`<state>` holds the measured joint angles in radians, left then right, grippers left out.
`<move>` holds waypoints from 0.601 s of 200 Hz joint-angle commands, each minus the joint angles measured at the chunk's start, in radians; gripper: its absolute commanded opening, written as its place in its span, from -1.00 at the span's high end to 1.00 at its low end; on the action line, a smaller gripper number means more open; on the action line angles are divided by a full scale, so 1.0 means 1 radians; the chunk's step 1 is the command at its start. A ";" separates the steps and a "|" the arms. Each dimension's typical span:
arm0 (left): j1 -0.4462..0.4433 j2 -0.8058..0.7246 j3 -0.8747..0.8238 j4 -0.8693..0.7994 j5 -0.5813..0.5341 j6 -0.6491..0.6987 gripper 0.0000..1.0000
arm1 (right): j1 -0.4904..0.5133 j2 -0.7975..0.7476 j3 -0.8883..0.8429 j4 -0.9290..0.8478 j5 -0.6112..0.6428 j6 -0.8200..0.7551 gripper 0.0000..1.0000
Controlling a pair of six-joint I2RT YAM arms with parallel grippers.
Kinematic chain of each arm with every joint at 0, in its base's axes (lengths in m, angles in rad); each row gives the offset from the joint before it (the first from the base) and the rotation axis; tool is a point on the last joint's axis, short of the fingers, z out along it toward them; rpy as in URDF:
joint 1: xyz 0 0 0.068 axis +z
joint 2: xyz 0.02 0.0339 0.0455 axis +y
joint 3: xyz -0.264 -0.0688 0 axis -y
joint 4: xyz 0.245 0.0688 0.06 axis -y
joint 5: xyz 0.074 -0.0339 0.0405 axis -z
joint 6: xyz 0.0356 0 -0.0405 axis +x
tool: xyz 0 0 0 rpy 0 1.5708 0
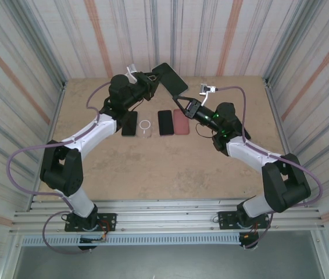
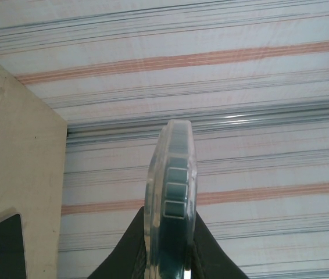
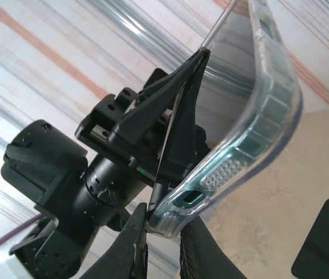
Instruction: Take the phone out of the phone case
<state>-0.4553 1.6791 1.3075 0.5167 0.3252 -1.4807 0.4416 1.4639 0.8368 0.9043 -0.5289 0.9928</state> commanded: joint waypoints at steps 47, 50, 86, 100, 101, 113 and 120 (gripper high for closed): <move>-0.023 -0.078 0.038 0.085 0.115 -0.086 1.00 | -0.050 0.037 0.014 -0.301 0.018 -0.184 0.83; -0.023 -0.080 0.037 0.085 0.117 -0.088 1.00 | -0.050 0.038 0.016 -0.309 0.019 -0.185 0.83; -0.026 -0.093 0.024 0.079 0.125 -0.075 1.00 | -0.062 0.037 0.016 -0.291 0.013 -0.151 0.81; -0.022 -0.101 0.010 0.063 0.116 -0.055 1.00 | -0.063 0.036 0.009 -0.238 -0.004 -0.127 0.78; -0.022 -0.101 0.009 0.063 0.115 -0.054 1.00 | -0.064 0.035 0.008 -0.236 -0.005 -0.126 0.78; -0.015 -0.099 0.006 0.063 0.114 -0.040 1.00 | -0.064 0.029 -0.002 -0.205 -0.013 -0.119 0.75; -0.010 -0.096 0.006 0.064 0.111 -0.031 1.00 | -0.064 0.023 -0.012 -0.188 -0.017 -0.116 0.72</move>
<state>-0.4839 1.6341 1.3075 0.5213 0.4263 -1.5410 0.3782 1.5055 0.8467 0.6449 -0.5285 0.8570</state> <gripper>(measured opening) 0.166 0.123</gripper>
